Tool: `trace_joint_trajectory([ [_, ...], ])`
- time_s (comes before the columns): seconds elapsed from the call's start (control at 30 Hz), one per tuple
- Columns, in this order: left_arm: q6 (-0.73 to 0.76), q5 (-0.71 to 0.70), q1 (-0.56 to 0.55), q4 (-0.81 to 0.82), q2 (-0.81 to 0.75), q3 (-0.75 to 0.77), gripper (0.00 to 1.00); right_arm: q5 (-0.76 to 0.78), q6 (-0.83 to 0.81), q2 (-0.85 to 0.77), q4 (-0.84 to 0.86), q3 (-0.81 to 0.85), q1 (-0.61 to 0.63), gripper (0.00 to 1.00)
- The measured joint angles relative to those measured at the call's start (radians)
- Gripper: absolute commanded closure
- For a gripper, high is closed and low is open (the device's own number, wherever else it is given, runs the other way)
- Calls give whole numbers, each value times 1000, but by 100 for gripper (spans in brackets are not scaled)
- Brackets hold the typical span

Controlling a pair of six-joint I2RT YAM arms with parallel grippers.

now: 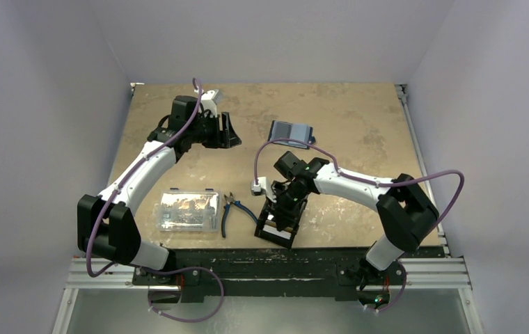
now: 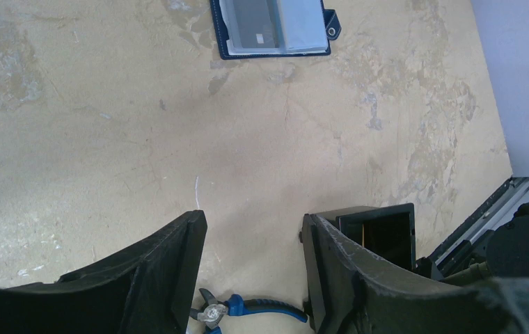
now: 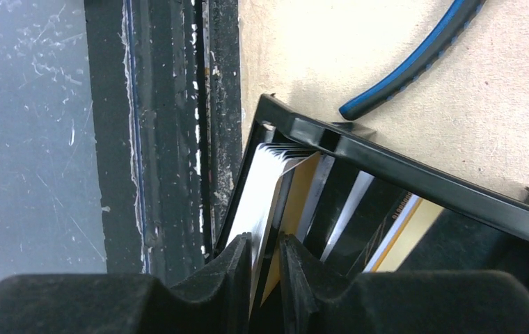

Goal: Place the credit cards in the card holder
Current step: Pick up the credit card from the storage box.

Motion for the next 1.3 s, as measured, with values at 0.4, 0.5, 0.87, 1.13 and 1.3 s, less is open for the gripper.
trace_joint_trajectory([
  [0.4,0,3,0,1,0,0,43,23,71,-45,62,-19,0,95],
  [0.5,0,3,0,2,0,0,43,51,89,-68,77,-31,0,96],
  [0.87,0,2,0,21,14,0,43,137,136,-181,110,-60,0,100],
  [1.13,-1,2,0,37,27,-6,44,207,235,-305,155,-65,-113,100],
  [1.3,-31,23,0,108,42,-43,44,330,446,-344,284,-25,-283,100],
])
